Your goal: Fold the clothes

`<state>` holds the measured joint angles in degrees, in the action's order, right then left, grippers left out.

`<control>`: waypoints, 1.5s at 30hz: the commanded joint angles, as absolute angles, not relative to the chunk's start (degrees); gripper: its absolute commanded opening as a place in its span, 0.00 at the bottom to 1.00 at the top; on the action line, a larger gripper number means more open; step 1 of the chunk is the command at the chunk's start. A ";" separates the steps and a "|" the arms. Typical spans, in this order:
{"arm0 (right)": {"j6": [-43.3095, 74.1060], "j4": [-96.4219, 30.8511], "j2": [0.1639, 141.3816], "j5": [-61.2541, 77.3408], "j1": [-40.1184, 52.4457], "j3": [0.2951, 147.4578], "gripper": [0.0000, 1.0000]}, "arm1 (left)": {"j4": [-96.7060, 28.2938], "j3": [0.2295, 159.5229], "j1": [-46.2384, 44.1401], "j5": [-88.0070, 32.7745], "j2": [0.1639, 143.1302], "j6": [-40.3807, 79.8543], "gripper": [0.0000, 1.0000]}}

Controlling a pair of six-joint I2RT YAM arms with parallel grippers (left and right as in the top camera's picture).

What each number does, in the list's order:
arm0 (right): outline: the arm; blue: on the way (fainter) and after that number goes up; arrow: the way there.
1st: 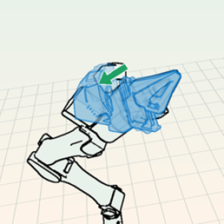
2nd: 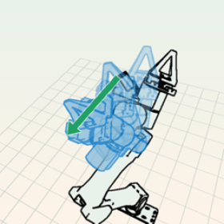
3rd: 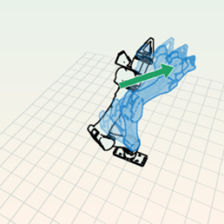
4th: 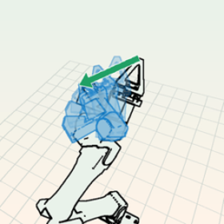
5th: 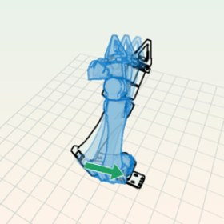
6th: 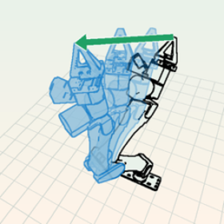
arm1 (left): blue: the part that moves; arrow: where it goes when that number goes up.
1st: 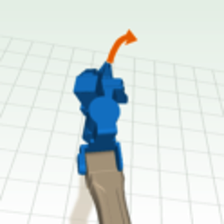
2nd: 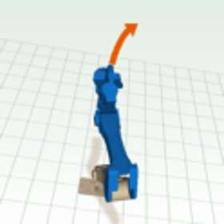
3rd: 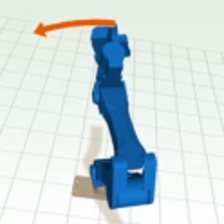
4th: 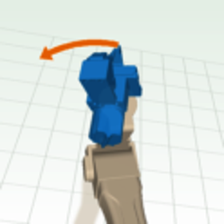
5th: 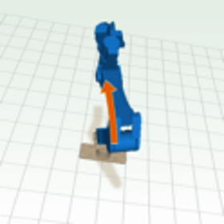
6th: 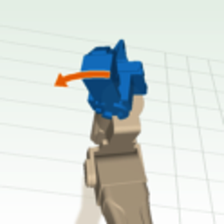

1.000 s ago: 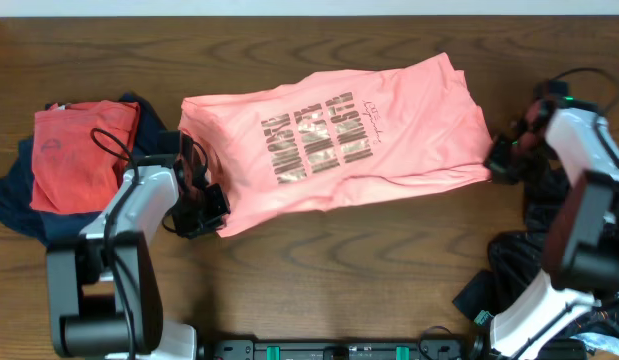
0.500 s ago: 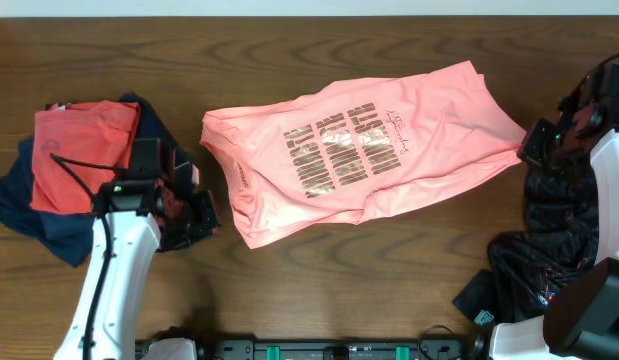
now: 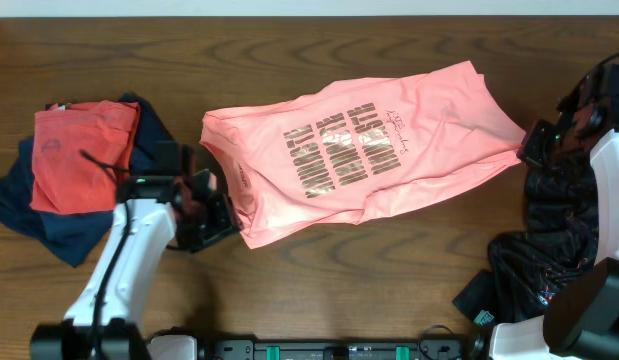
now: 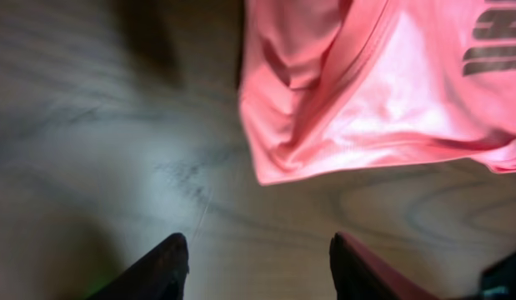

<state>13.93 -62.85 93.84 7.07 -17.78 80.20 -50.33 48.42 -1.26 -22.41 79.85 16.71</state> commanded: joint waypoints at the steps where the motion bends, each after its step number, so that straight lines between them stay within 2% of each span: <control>1: 12.97 -62.87 93.03 6.87 -17.61 80.84 0.01 | -47.72 46.63 -3.75 -22.96 83.11 16.86 0.58; 8: 12.99 -62.98 93.03 6.85 -17.61 80.84 0.01 | -41.36 46.02 -8.29 -22.94 91.37 18.37 0.58; 11: 12.97 -63.00 93.03 6.85 -17.61 80.84 0.01 | -39.90 46.02 -9.50 -22.96 94.15 18.39 0.54; 13: 12.97 -63.02 93.03 6.68 -17.61 80.84 0.01 | -39.70 46.02 -9.91 -22.96 95.35 18.37 0.46; 15: 12.97 -63.05 93.03 6.63 -17.61 80.84 0.01 | -39.51 46.02 -9.96 -22.94 95.85 18.35 0.33; 16: 12.97 -63.05 93.03 6.63 -17.61 80.84 0.01 | -39.38 46.02 -9.96 -22.90 95.85 18.31 0.25; 17: 12.99 -63.05 93.03 6.63 -17.61 80.84 0.01 | -39.27 46.04 -9.96 -22.92 95.77 18.31 0.11; 18: 12.97 -63.05 93.03 6.63 -17.61 80.84 0.01 | -39.31 46.04 -9.93 -22.92 95.66 18.31 0.06; 22: 12.99 -63.92 93.03 5.17 -17.61 80.84 0.01 | -42.61 46.65 -9.93 -22.96 93.89 17.76 0.06; 28: 12.99 -65.84 93.03 2.57 -17.67 80.84 0.01 | -59.27 50.00 -9.47 -22.94 84.73 13.30 0.06; 31: 12.97 -65.54 93.03 2.70 -17.63 80.84 0.01 | -62.39 50.06 -7.64 -22.94 79.24 13.32 0.06; 37: 12.60 -60.86 93.03 5.26 -16.80 80.84 0.01 | -57.63 50.06 -1.37 -22.94 72.53 17.56 0.06; 45: 12.58 -55.20 94.59 5.39 -13.19 80.84 0.01 | -47.59 50.04 1.54 -22.94 74.70 24.36 0.06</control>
<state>13.15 -56.10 93.86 5.21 -14.74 80.20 -48.99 48.95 1.21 -23.42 73.47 21.61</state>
